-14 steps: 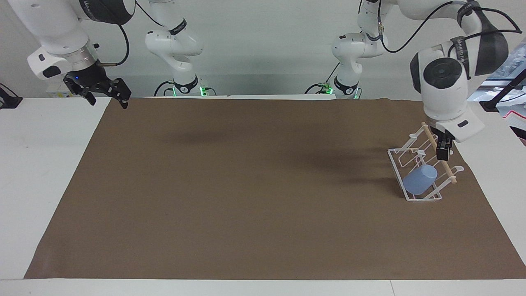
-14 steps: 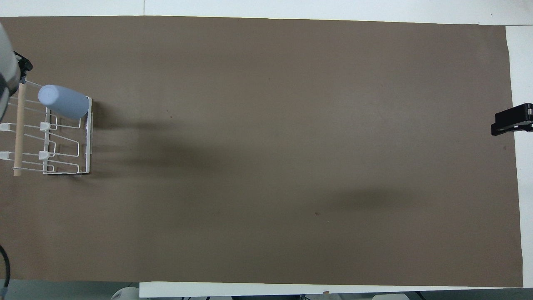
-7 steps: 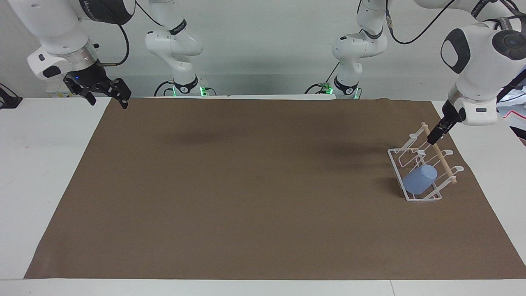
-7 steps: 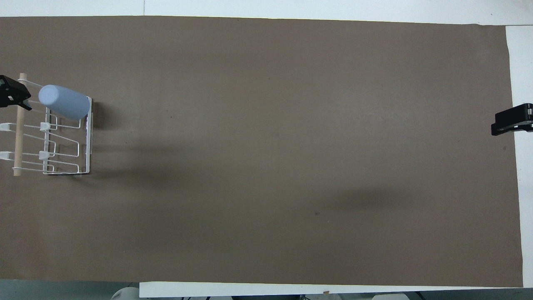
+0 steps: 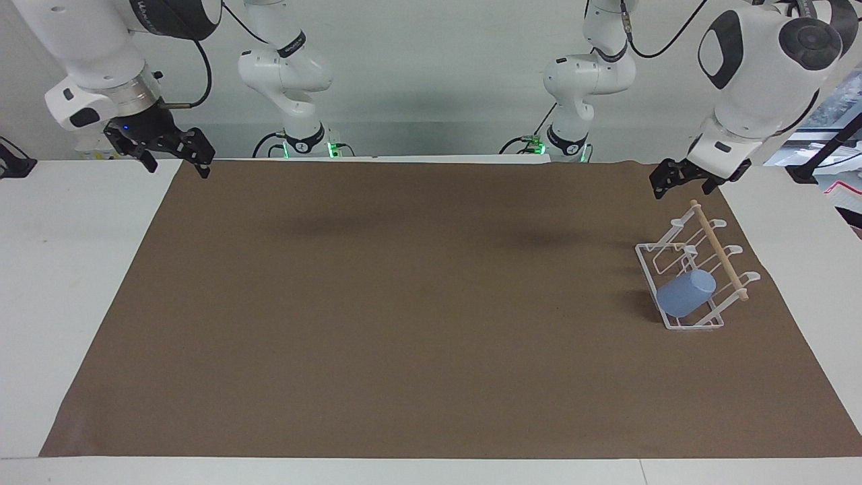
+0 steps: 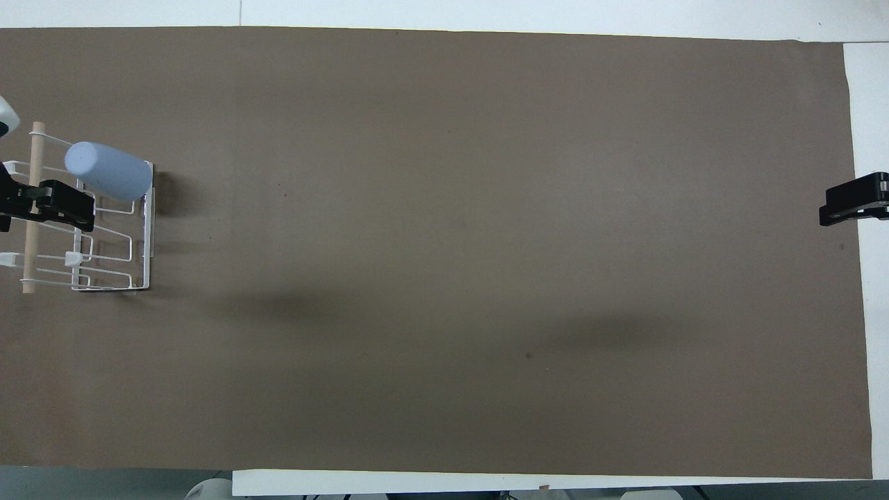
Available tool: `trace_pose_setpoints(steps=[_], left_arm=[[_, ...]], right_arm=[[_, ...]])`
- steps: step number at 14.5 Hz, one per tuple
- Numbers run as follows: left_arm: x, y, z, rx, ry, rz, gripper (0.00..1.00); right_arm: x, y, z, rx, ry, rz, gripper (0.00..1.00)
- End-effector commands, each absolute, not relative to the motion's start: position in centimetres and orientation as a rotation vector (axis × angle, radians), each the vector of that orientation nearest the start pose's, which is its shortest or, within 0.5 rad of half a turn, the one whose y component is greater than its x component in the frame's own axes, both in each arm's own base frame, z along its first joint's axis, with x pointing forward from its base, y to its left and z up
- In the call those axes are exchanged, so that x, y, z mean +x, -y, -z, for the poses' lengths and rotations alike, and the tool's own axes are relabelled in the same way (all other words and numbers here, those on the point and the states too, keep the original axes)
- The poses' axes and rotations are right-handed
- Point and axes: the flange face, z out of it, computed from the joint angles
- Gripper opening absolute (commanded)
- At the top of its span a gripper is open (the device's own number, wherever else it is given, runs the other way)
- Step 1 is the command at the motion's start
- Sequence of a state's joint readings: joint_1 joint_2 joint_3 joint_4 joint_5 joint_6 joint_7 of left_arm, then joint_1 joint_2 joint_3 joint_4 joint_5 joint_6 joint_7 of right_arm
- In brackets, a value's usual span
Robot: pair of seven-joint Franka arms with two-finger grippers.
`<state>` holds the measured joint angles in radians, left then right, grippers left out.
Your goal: Hang cup on cup holder
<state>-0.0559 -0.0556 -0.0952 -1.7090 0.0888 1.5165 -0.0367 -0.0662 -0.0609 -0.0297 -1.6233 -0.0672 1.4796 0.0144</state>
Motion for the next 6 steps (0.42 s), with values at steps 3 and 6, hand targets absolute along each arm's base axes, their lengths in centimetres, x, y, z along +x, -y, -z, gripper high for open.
trace_pose_setpoints(steps=[3,6], left_arm=[[50.5,6.3,-60.2,-3.185,-0.168,-0.115,1.00],[51.0,6.1,-60.8,-3.191,-0.151,-0.079,1.00]], right_arm=[[51.6,6.0,-62.7,-3.196,-0.160,-0.145,0.99],[51.6,6.0,-62.7,-3.196,-0.160,-0.145,0.99]])
